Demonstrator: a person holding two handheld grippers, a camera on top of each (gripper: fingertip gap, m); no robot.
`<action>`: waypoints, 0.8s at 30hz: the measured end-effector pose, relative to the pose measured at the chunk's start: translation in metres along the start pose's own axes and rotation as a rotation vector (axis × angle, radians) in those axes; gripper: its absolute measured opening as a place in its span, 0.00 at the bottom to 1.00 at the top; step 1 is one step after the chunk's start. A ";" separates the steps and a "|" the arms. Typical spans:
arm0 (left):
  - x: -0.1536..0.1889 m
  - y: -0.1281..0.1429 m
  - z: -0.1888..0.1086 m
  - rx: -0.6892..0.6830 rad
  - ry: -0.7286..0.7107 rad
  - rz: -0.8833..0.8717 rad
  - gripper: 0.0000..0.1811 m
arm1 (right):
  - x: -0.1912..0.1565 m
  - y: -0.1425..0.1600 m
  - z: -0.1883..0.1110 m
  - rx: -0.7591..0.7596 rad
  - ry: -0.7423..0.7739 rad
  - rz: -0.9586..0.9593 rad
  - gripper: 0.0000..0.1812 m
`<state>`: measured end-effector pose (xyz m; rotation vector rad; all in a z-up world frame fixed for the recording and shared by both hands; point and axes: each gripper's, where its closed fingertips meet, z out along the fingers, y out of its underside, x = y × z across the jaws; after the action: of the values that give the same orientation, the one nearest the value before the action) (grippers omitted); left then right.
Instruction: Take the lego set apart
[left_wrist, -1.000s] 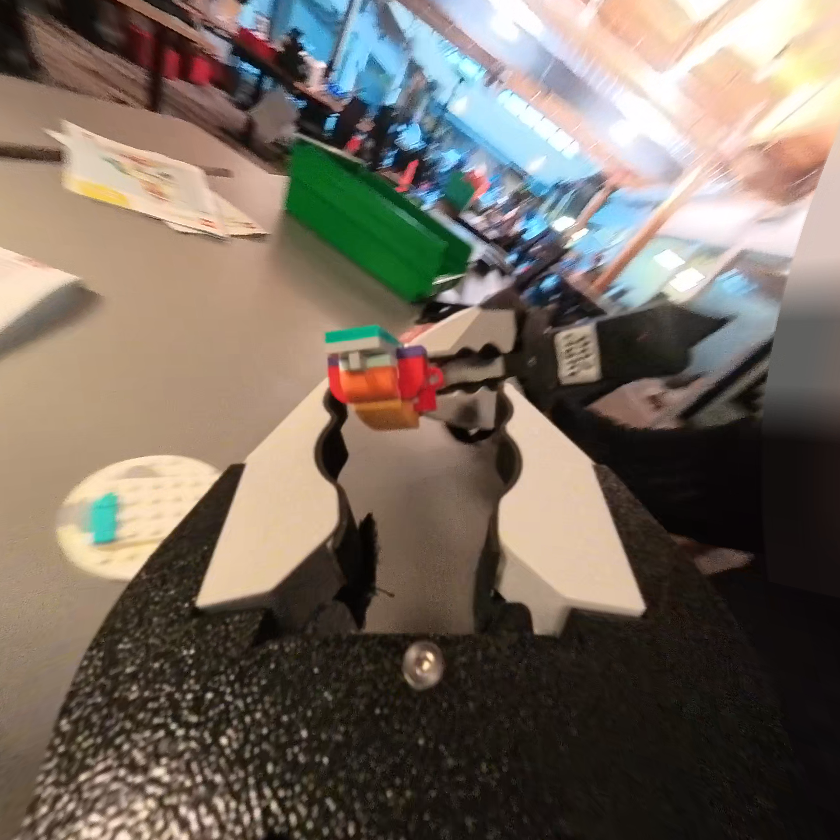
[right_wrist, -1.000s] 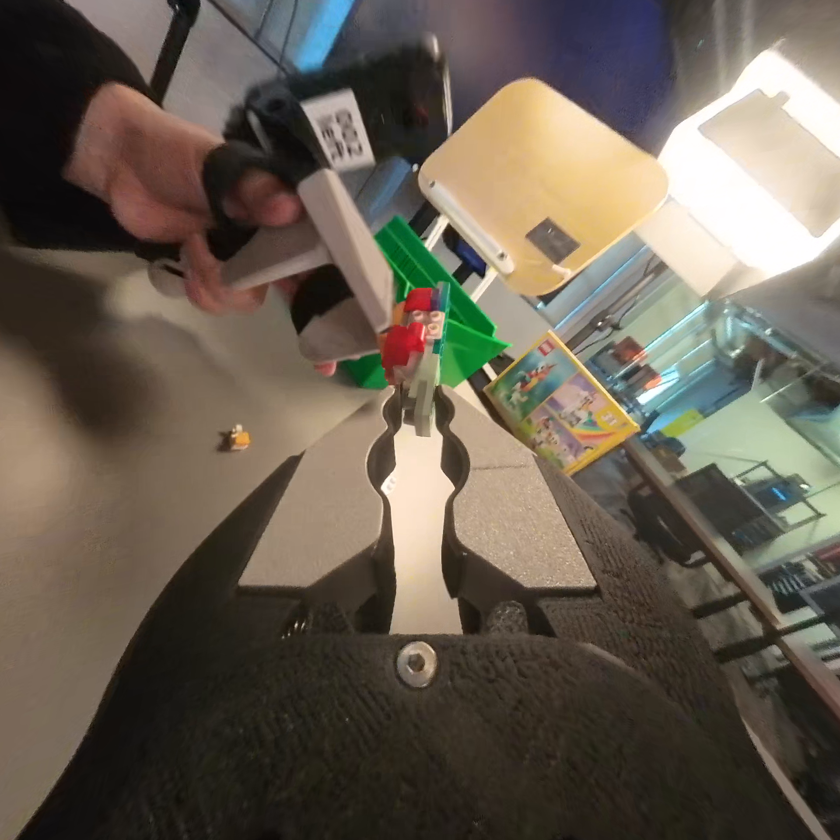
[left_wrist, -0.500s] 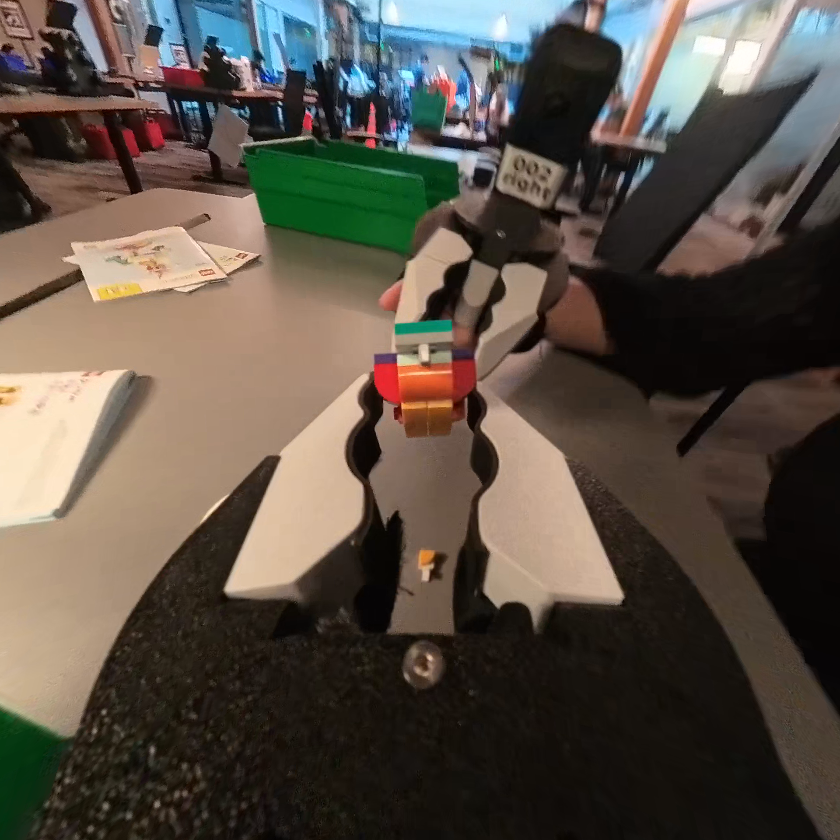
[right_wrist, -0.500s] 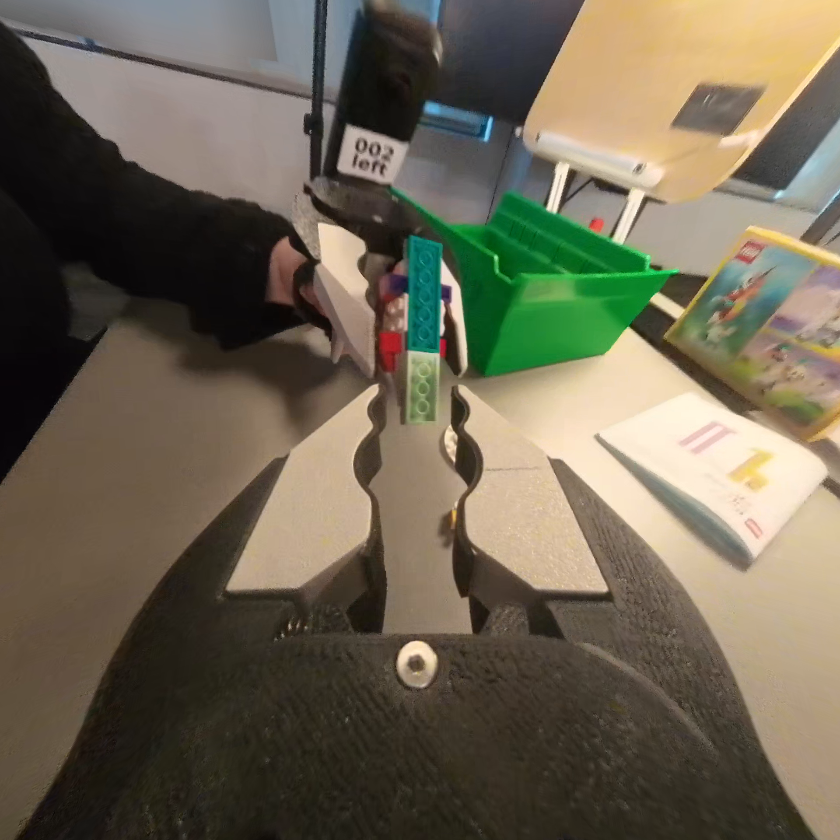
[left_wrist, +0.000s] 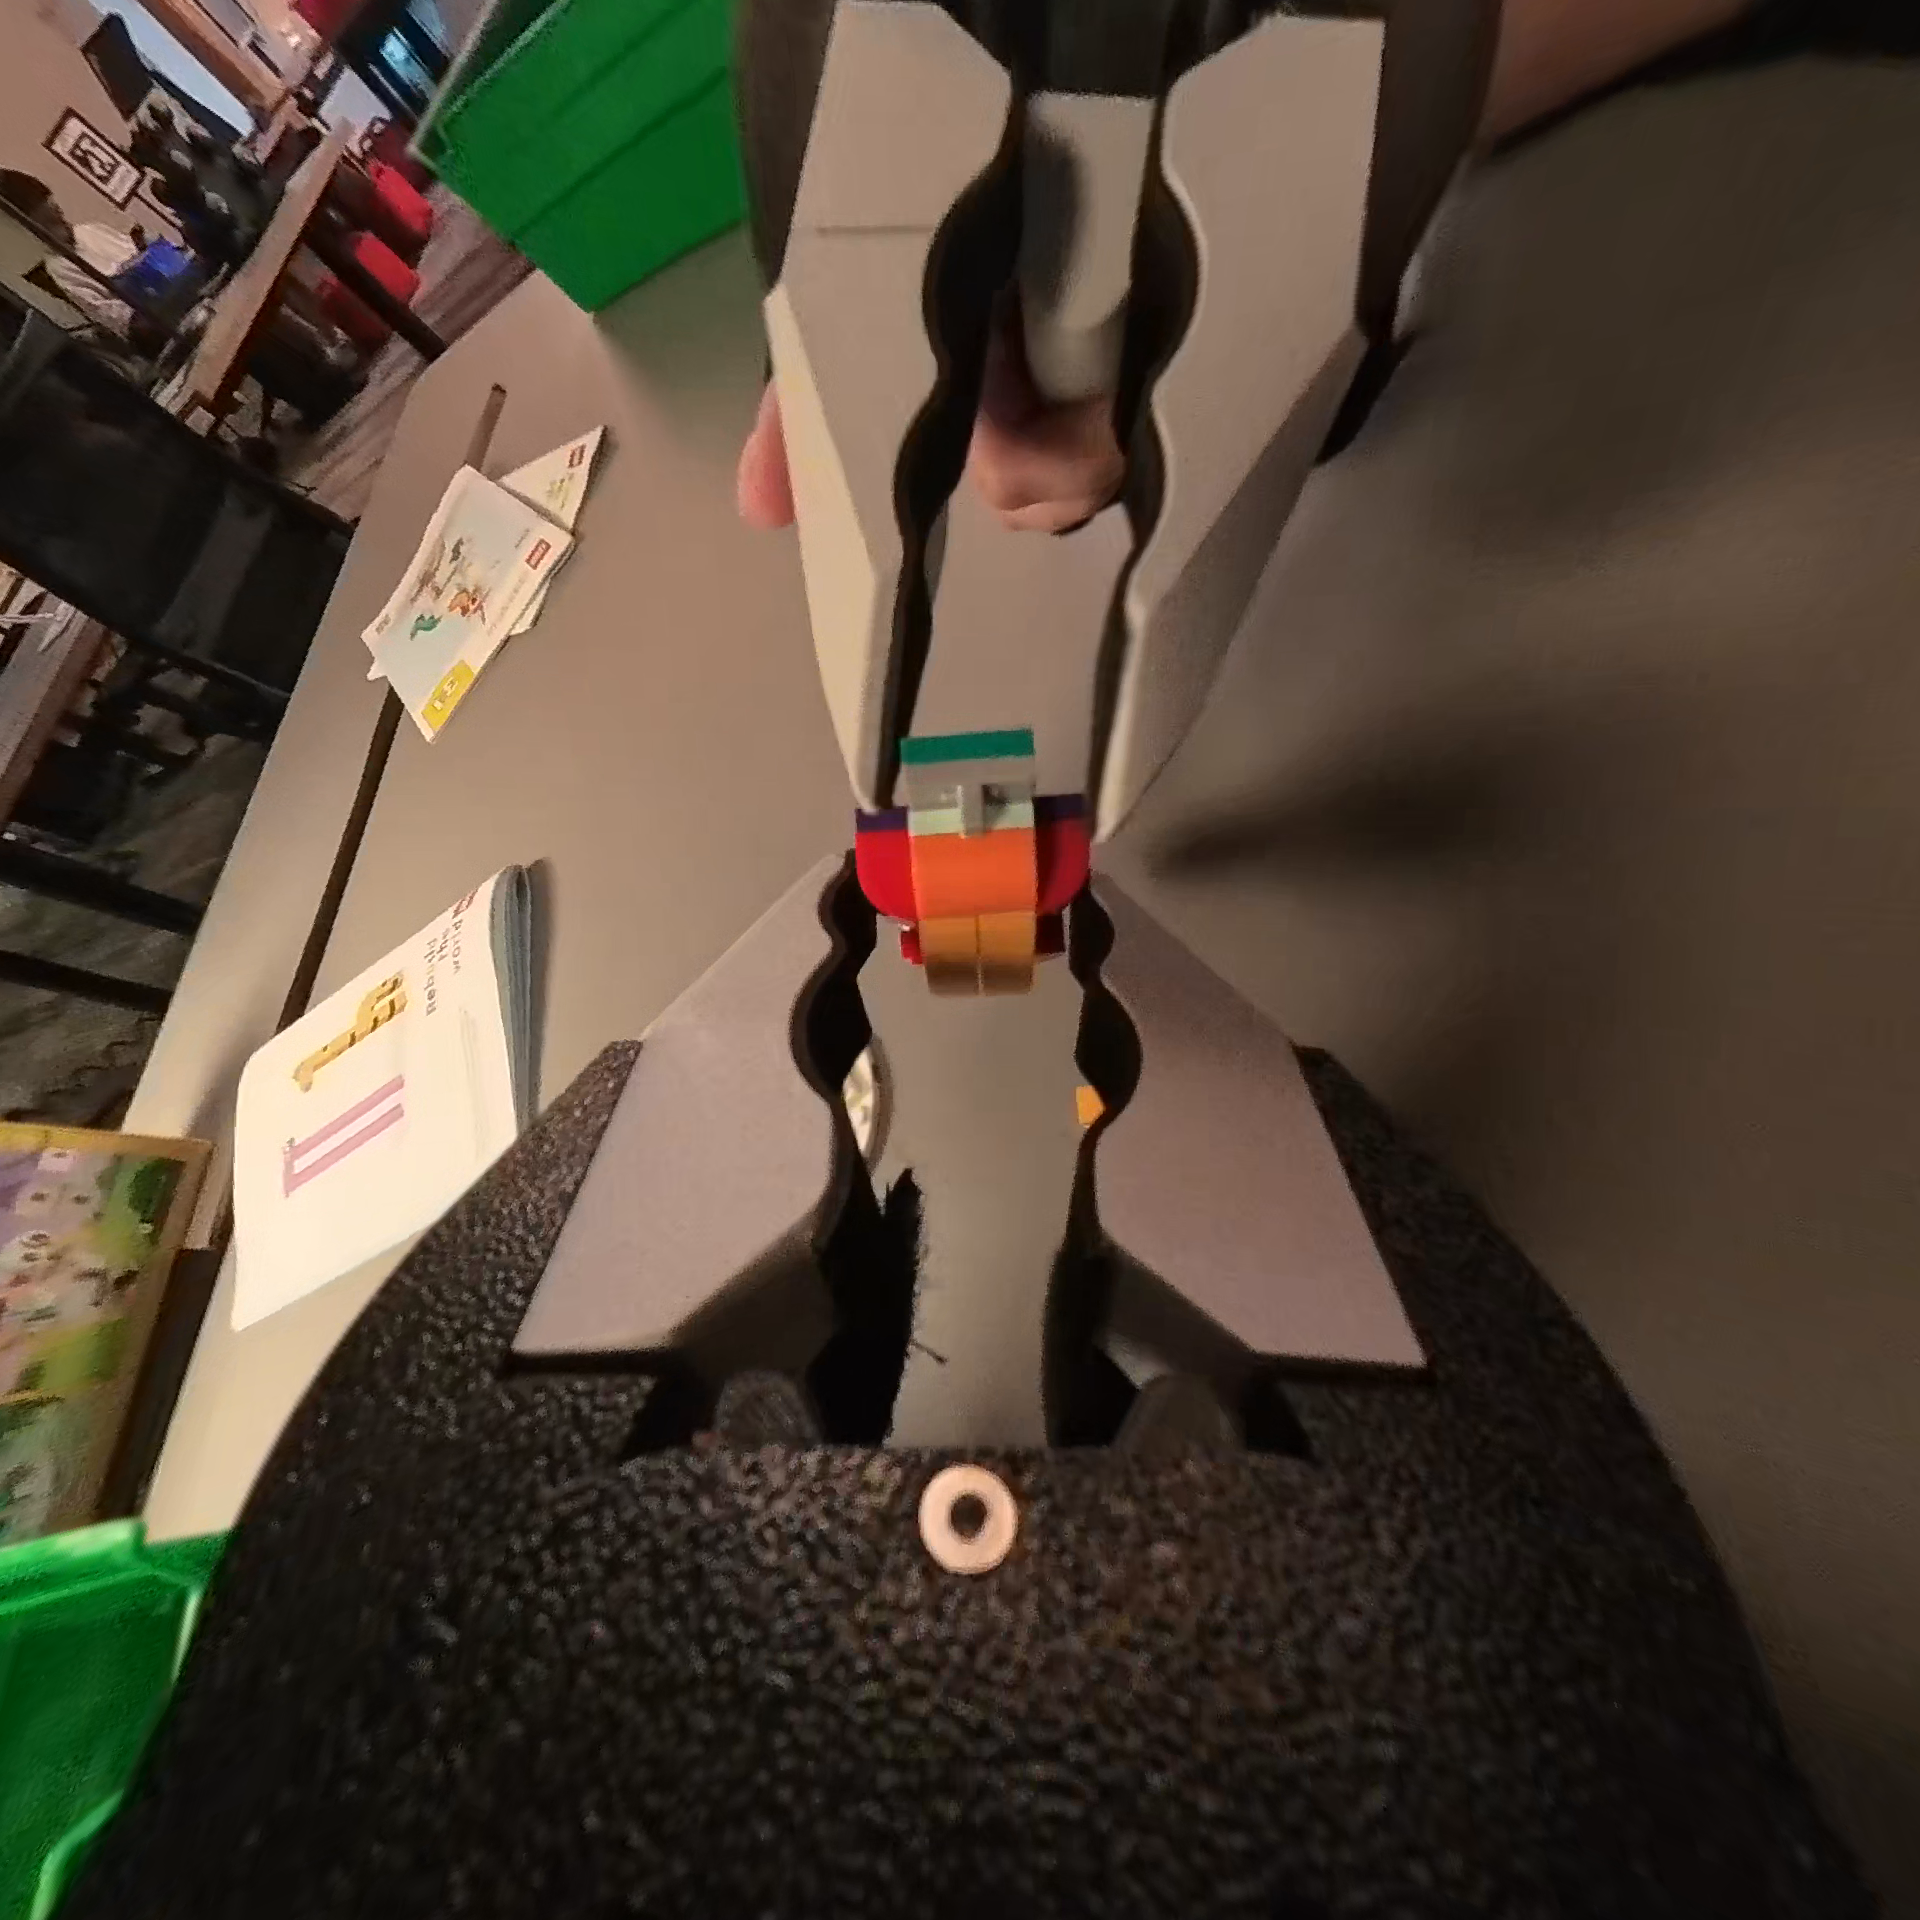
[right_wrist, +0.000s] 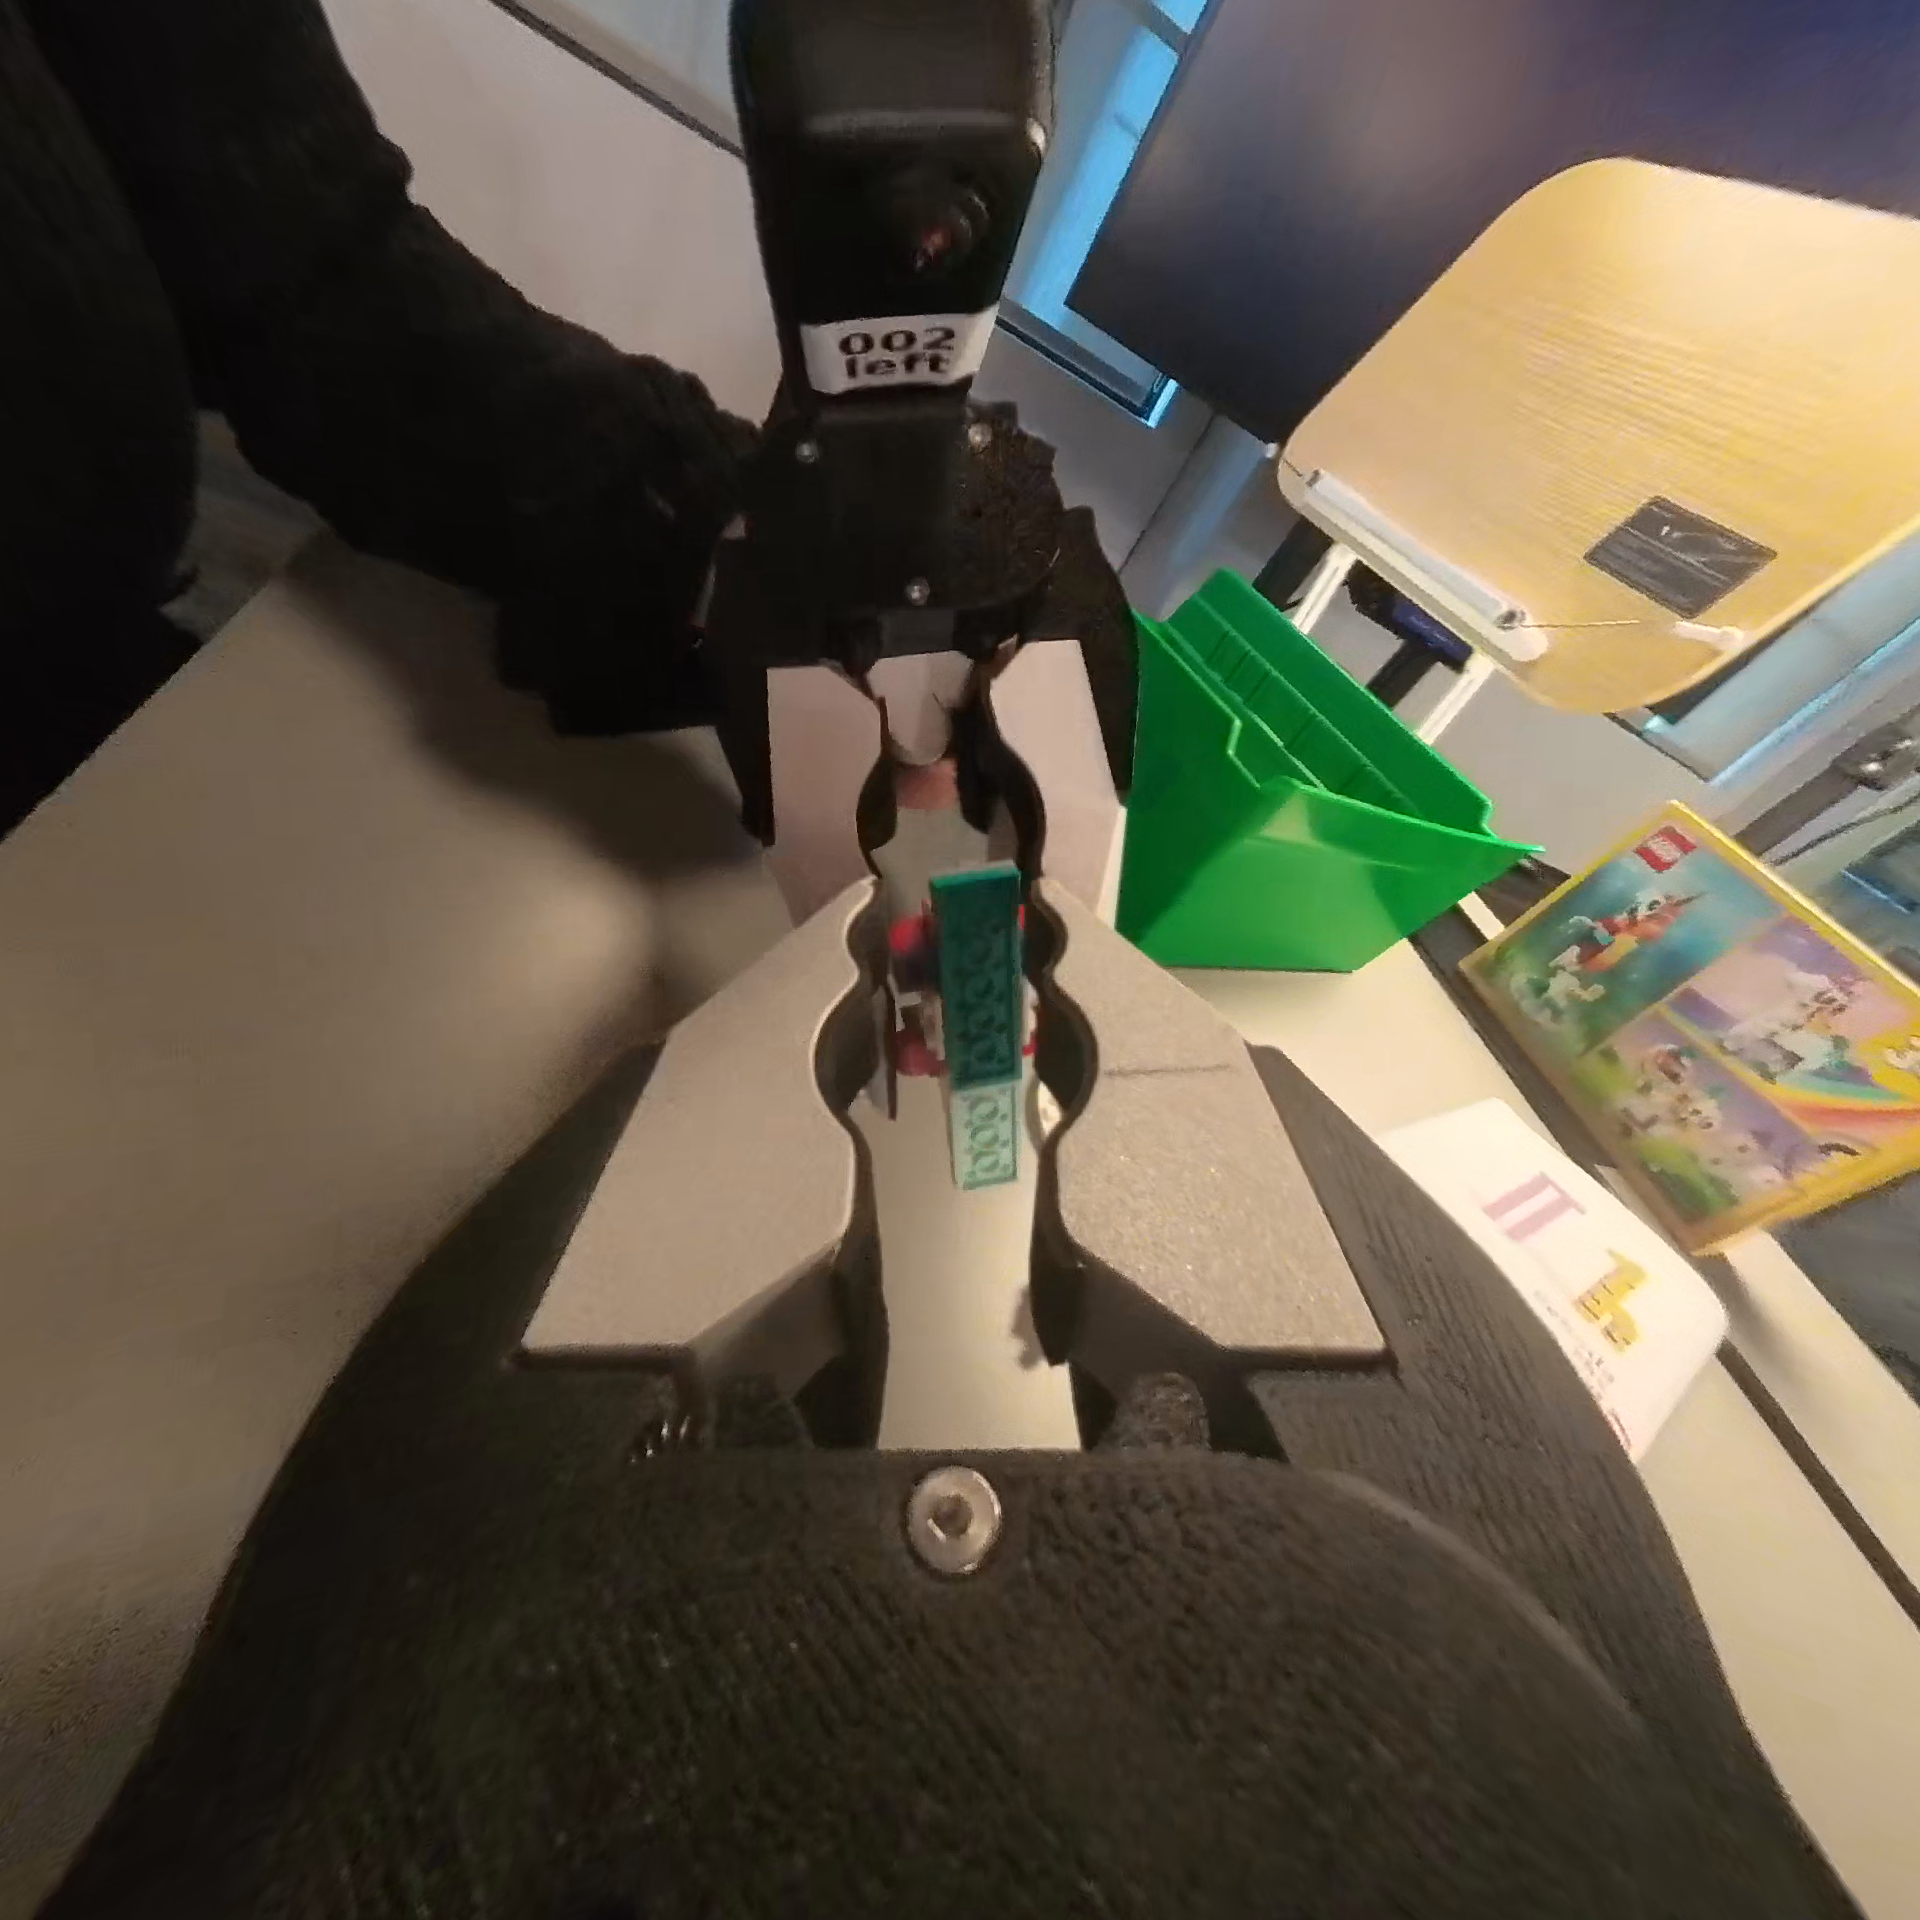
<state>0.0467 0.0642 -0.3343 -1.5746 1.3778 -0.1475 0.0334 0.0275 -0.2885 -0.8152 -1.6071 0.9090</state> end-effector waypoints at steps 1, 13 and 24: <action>0.002 0.000 0.001 -0.013 0.000 0.017 0.20 | -0.001 0.000 0.001 -0.001 0.001 -0.011 0.12; 0.004 -0.017 -0.017 0.136 0.081 -0.143 0.20 | 0.008 -0.002 -0.027 0.068 -0.138 0.209 0.08; -0.006 -0.035 -0.037 0.386 0.261 -0.545 0.20 | 0.008 0.020 -0.025 -0.009 -0.170 0.310 0.08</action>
<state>0.0444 0.0426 -0.2885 -1.5937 0.9952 -0.9204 0.0579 0.0478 -0.2993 -1.0352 -1.6577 1.2182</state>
